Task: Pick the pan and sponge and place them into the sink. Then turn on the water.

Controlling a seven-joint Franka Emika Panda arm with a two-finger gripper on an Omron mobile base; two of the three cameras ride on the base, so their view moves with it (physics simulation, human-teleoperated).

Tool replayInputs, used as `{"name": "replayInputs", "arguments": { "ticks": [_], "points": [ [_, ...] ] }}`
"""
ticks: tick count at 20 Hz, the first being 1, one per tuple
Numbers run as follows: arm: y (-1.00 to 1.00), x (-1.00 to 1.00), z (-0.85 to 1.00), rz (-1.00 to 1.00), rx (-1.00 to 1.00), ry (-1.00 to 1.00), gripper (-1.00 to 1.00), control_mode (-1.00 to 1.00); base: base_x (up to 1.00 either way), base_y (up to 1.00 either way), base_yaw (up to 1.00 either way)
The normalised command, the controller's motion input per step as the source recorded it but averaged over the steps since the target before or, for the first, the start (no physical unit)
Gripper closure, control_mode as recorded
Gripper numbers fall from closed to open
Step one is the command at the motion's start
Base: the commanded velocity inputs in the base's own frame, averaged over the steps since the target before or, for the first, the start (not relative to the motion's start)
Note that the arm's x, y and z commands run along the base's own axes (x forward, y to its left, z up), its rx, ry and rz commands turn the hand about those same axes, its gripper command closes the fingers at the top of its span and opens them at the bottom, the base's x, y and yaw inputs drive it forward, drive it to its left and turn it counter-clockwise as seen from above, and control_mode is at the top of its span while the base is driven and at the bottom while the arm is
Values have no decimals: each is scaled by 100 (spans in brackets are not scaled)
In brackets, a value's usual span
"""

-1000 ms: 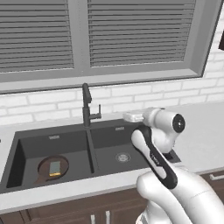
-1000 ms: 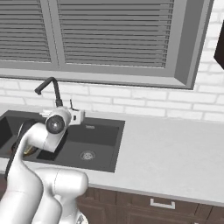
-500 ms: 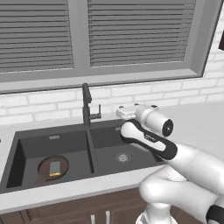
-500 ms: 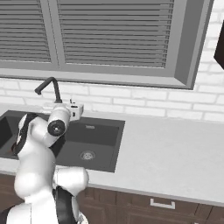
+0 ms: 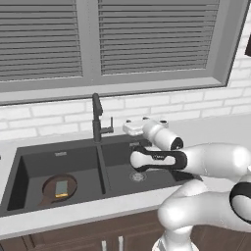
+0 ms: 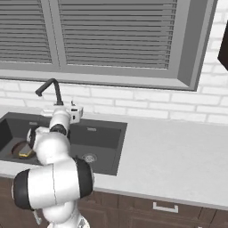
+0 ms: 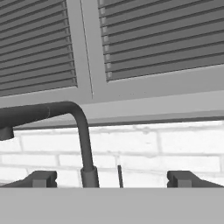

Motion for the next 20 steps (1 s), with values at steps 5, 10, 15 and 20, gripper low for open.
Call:
{"name": "replayInputs", "arguments": {
  "ticks": [5,10,15,20],
  "points": [
    [32,34,-31,0,0,0,-100,-100,0,0,0],
    [32,33,-23,0,0,0,-100,-100,0,0,0],
    [48,29,-24,0,0,0,-100,-100,0,0,0],
    [27,20,-13,0,0,0,-100,-100,0,0,0]
  ]
}}
